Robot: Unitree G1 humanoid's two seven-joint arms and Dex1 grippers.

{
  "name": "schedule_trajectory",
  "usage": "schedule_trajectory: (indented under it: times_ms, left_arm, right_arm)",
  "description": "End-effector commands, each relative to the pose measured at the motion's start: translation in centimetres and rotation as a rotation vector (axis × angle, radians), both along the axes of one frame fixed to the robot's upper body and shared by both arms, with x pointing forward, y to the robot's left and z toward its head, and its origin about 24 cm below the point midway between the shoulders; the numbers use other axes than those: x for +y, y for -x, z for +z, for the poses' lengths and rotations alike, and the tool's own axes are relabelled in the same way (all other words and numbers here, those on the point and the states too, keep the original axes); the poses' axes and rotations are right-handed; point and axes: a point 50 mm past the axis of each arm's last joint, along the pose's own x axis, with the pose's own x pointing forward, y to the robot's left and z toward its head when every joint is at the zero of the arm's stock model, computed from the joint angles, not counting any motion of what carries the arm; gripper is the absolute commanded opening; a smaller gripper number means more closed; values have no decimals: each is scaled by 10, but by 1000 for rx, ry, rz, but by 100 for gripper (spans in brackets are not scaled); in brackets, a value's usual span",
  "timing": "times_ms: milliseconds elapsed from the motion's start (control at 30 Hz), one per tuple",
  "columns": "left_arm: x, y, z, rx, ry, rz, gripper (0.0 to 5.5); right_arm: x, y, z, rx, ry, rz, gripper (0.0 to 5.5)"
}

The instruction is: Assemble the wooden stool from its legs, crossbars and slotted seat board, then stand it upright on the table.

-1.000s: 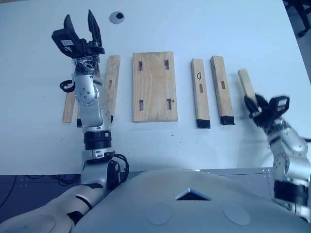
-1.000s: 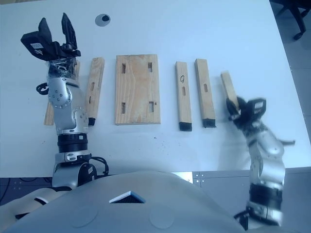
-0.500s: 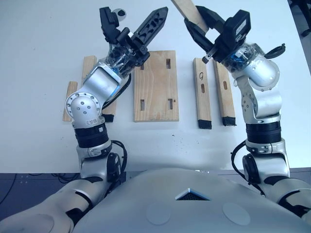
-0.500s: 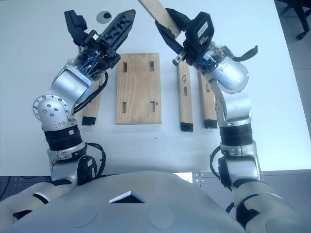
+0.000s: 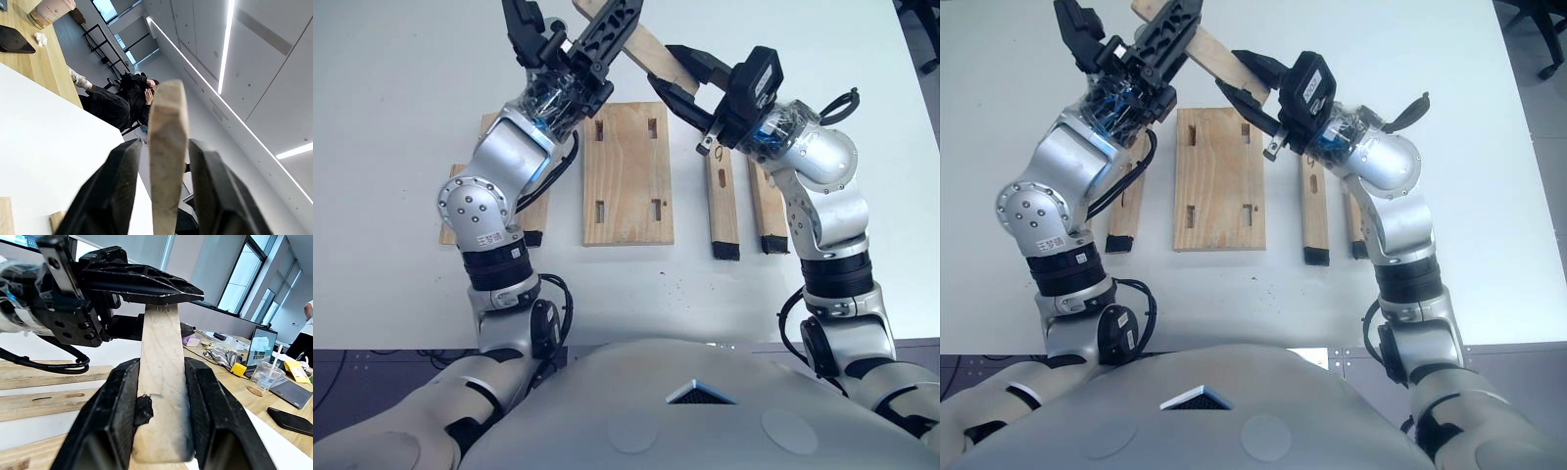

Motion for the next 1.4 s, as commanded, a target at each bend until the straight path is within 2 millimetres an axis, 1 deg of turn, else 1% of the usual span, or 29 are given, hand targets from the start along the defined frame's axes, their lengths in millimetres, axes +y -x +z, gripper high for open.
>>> schedule_trajectory:
  times_ms: [33, 133, 200, 367, 400, 500, 600, 667, 700, 733, 767, 833, 900, 967, 1067, 1167, 1300, 1400]
  left_arm:
    - [1, -2, 0, 7, -18, 21, 109]
    - [0, -2, 2, 2, -14, 25, 60]
    - [0, -2, 3, 0, -12, 26, 40]
    - [0, -3, 4, -1, -19, 15, 39]
    - [0, -2, 3, -10, -43, 17, 39]
    - [1, -1, 3, -51, -119, 26, 39]
    - [3, -3, -4, -64, -195, 44, 39]
    - [13, -5, -14, -97, -338, 128, 39]
    - [22, -5, -19, -115, -425, 189, 39]
    - [33, -6, -22, -141, -515, 265, 39]
    - [49, -3, -23, -183, -582, 358, 39]
    - [77, 8, -22, -263, -686, 484, 39]
    - [102, 21, -26, -291, -767, 571, 39]
    - [127, 34, -32, -272, -818, 641, 39]
    - [152, 48, -41, -225, -887, 684, 39]
    - [165, 54, -45, -201, -910, 717, 39]
    - [167, 61, -60, -150, -938, 697, 39]
    - [169, 66, -67, -129, -961, 683, 39]
  right_arm:
    - [4, 2, 1, 8, -15, 11, 131]
    - [3, 1, 1, 8, -17, 2, 131]
    - [4, 0, 1, 6, -19, -4, 131]
    - [4, 2, -1, 17, -28, -13, 131]
    - [5, 2, -3, 43, -44, -12, 170]
    - [6, 4, -13, 86, -27, -18, 211]
    - [1, 4, -22, 108, 3, -38, 262]
    - [-7, 1, -25, 110, 29, -77, 298]
    - [-10, 0, -27, 108, 46, -86, 310]
    - [-16, 1, -29, 113, 57, -106, 321]
    - [-21, 2, -30, 116, 63, -121, 321]
    - [-29, 5, -33, 119, 68, -159, 321]
    - [-34, 6, -37, 123, 71, -191, 321]
    - [-36, 7, -41, 127, 73, -215, 321]
    - [-38, 9, -43, 128, 68, -242, 321]
    - [-40, 10, -45, 128, 75, -254, 321]
    - [-39, 9, -48, 135, 77, -258, 321]
    - [-37, 9, -49, 136, 78, -253, 321]
